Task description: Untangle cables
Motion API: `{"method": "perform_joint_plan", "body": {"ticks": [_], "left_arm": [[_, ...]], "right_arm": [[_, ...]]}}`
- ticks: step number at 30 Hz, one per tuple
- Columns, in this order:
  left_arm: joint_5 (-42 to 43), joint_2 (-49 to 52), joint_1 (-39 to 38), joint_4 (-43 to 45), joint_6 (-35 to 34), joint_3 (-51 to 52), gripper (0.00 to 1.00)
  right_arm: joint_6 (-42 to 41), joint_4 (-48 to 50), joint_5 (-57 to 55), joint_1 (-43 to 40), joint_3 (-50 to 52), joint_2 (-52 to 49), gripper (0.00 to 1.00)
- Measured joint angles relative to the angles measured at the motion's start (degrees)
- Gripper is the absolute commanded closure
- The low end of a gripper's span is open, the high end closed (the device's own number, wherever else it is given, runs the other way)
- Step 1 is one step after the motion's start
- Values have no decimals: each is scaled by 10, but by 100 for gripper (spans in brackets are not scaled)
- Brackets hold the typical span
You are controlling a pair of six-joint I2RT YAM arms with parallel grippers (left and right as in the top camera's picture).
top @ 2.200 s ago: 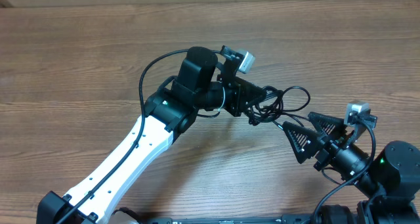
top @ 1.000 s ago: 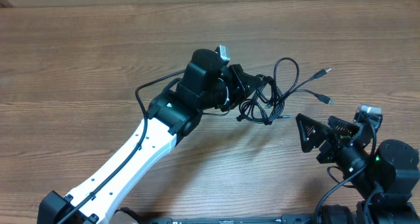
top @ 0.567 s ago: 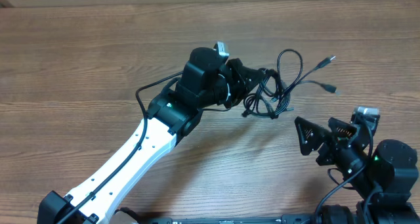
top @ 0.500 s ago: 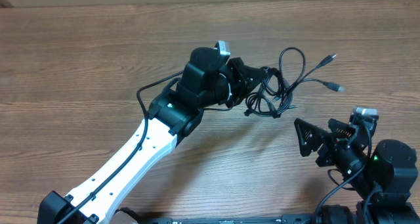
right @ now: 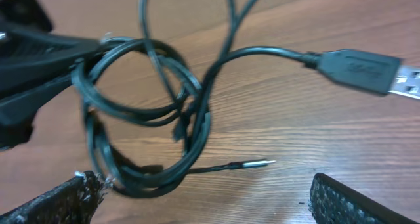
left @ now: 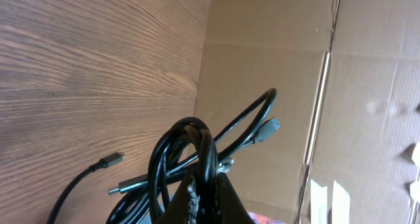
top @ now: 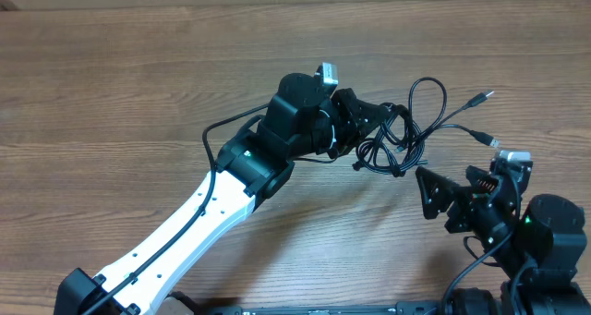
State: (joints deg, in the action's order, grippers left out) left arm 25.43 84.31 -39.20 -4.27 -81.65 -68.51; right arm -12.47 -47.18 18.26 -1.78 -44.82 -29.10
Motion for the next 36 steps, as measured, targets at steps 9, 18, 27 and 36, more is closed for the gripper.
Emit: {"method": "perform_joint_plan", "body": {"ticks": [9,18,27,36], "left_arm": [[33,0,0,38,31,0,96],[44,0,0,42,62,0,96],[53,0,-6,83,16,0,96],[92,0,-13,103,-24,0,96]], "right_arm": [[-51,-1,-41,0,0,-43,0],[-58,26,-12,0,0,-63,0],[-59,37,19,0,0,-102,5],[-57,41,25,0,0,-190,30]]}}
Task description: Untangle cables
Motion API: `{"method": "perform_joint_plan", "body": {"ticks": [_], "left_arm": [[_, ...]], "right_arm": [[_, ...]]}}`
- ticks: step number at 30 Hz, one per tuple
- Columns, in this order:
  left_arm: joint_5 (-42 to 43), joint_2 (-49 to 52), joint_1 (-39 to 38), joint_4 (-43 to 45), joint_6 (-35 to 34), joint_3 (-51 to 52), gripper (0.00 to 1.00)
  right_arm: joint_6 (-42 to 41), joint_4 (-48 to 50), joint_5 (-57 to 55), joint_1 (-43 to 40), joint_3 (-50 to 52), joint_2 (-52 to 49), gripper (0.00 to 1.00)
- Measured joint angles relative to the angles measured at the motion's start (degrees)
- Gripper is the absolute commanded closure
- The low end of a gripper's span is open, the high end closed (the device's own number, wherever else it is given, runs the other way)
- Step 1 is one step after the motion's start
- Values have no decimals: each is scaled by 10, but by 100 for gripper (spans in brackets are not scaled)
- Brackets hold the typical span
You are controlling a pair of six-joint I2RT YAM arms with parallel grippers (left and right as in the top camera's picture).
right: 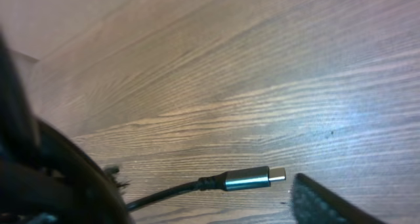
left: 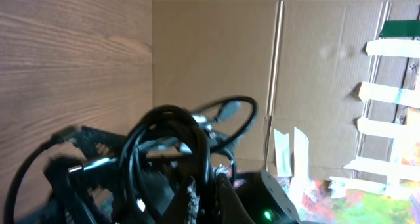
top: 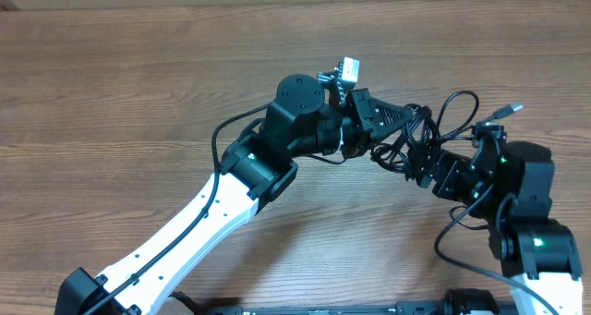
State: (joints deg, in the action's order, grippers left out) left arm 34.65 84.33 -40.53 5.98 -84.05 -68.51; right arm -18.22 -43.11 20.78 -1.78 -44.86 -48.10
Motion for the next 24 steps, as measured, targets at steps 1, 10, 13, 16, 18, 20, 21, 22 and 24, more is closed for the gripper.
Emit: {"method": "perform_joint_plan", "body": {"ticks": [1,10,13,16,18,20,21,22,24], "left_arm": [[5,0,0,2,-3,0,96],[45,1,0,56,-50,0,96],[55,1,0,61,-65,0,96],[67,1,0,61,-78,0,96],[80,1,0,61,-95,0,96],[96,1,0,63,-116,0,96],[103,1,0,65,-124,0,96],[107,1,0,65,-130,0,96],[120,1,0,68,-150,0,96]], "right_arm": [[2,0,0,0,0,-10,34],[4,-5,-17,0,-12,-47,60],[5,-9,-28,0,-12,-48,62],[5,-16,-38,0,-12,-49,67],[4,-20,-45,0,-12,-49,72],[5,-20,-50,0,-12,-49,74],[4,-20,-51,0,-12,-49,74],[4,-19,-51,0,-12,-49,75],[5,-20,-52,0,-12,-49,77]]}}
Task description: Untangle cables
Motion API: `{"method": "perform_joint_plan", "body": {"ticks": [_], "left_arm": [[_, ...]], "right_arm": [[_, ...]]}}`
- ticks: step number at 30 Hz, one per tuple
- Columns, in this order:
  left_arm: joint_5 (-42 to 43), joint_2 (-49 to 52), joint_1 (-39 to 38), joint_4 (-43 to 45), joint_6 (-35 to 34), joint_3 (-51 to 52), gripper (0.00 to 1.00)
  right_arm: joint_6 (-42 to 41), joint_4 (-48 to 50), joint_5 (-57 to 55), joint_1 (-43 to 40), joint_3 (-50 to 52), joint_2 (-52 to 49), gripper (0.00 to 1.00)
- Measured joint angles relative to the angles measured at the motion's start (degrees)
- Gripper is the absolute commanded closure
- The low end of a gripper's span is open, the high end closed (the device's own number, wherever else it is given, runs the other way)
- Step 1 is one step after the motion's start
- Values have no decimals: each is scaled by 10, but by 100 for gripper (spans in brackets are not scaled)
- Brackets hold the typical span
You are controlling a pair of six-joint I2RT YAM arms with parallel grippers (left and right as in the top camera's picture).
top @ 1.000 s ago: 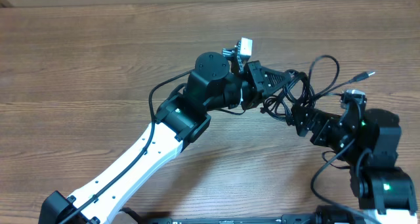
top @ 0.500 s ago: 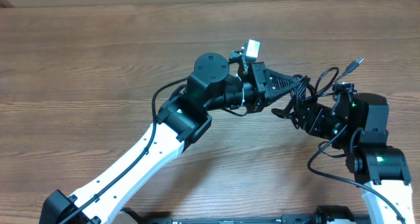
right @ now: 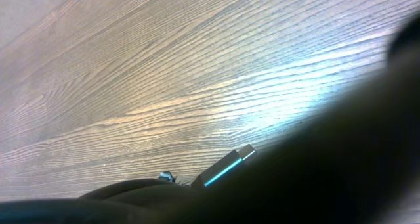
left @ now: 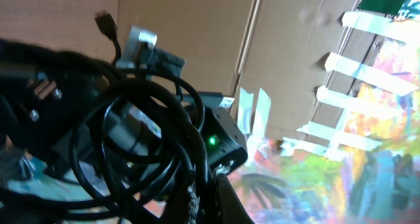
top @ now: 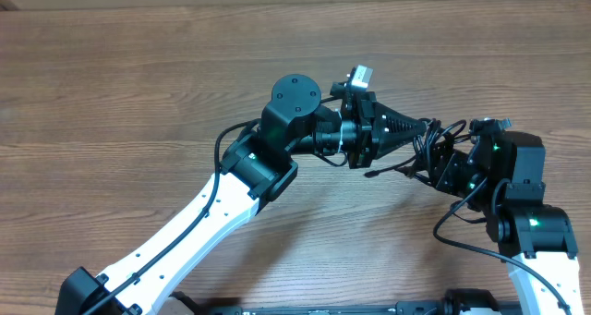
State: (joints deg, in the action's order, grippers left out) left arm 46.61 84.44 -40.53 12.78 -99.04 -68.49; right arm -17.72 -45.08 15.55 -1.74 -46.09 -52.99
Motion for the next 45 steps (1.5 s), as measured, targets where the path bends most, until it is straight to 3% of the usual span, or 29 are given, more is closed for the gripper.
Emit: {"method": "perform_joint_plan", "body": {"ticks": [5,9,15,16,20,22,28,34,40,45], "left_arm": [[23,1,0,34,-31,0,96],[31,1,3,37,-35,0,96],[43,1,35,2,9,0,96],[43,1,40,-6,18,0,92],[39,1,67,-56,89,0,51],[24,0,85,-77,141,-2,0],[-18,0,98,-157,312,-3,0],[-3,0,90,-211,516,-3,0],[-9,0,35,-279,706,-5,0],[-63,0,-2,-298,801,-5,1]], "right_arm": [[1,-2,-1,0,-1,0,83],[2,-6,-7,0,-2,0,96],[3,-6,-8,4,-3,0,96],[4,-6,-8,4,-3,0,96],[1,-10,-16,3,-3,-1,96],[-1,-14,-28,-1,-2,-7,96],[-3,-12,-29,-1,-2,-10,96],[-22,-11,-29,-1,-2,-10,96],[-104,-10,-29,-1,-2,-10,96],[-179,-7,-13,-1,-2,-10,96]]}}
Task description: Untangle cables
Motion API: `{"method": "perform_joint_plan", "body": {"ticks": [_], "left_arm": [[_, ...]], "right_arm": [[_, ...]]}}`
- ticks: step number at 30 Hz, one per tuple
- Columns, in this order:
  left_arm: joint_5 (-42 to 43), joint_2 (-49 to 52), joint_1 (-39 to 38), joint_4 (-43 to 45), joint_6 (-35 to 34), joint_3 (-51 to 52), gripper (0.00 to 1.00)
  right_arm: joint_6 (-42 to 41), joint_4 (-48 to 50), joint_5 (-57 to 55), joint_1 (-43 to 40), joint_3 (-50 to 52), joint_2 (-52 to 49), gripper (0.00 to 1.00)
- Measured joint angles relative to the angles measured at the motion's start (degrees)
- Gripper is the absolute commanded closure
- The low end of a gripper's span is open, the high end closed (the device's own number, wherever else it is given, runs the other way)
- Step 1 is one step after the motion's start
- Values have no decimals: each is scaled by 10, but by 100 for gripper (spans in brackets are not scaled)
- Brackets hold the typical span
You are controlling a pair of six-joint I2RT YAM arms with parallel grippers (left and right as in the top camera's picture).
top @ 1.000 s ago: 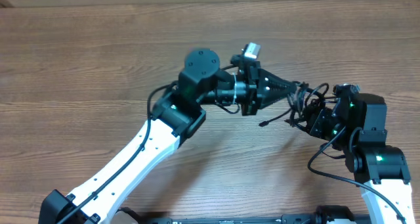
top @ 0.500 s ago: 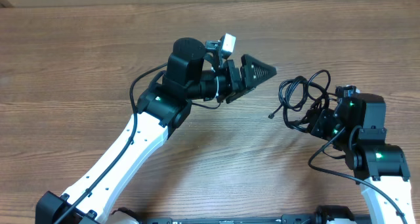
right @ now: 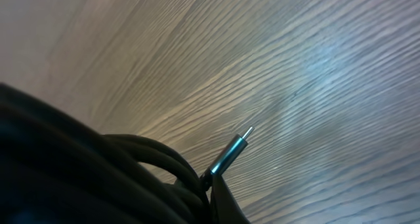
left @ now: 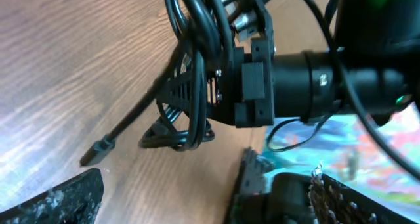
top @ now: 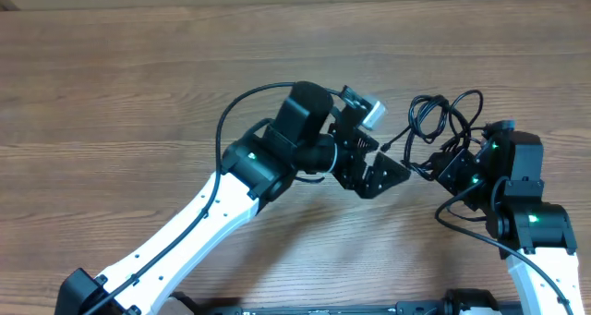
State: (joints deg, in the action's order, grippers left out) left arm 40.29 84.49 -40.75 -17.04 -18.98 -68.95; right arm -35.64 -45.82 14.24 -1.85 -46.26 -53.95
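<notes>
A tangled bundle of black cables (top: pixel 441 116) hangs off the table in my right gripper (top: pixel 443 164), which is shut on its lower strands. In the right wrist view the cables (right: pixel 98 178) fill the lower left, and a silver plug (right: pixel 230 155) sticks out beside my finger (right: pixel 226 204). My left gripper (top: pixel 374 174) is open and holds nothing, just left of the bundle. Its wrist view shows the bundle (left: pixel 197 66) clamped by the right gripper's black body (left: pixel 295 86), and a loose plug end (left: pixel 98 148) dangling near the wood. Both left fingertips (left: pixel 65 198) sit apart at the bottom.
The wooden table (top: pixel 138 84) runs wide to the left and back. The left arm's white link (top: pixel 185 232) crosses the front middle. A thin black arm lead (top: pixel 240 112) arcs over the left wrist. Cardboard lines the far edge.
My left gripper was shut on the bundle; it is now open and sits lower and left of it. The bundle now hangs from the right gripper alone.
At first my left gripper held the tangle off the table while the right stood open at the front right. The right gripper then came up against the bundle, and both were at it. Now the right one holds it and the left has let go.
</notes>
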Motion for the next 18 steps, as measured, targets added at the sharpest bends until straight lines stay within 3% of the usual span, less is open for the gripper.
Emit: {"method": "perform_joint_plan", "body": {"ticks": [5,11,14,17,18], "left_arm": [[-32,0,-8,9,42,0,13],[-80,0,-9,50,27,0,20],[-85,0,-9,59,12,0,29],[-89,0,-12,59,0,0,45],[-91,0,-14,59,-2,0,46]], "right_arm": [[-23,23,47,0,0,0,96],[-32,26,74,0,0,0,96],[-32,27,80,0,0,0,96],[-32,27,81,0,0,0,96],[-32,27,82,0,0,0,96]]}}
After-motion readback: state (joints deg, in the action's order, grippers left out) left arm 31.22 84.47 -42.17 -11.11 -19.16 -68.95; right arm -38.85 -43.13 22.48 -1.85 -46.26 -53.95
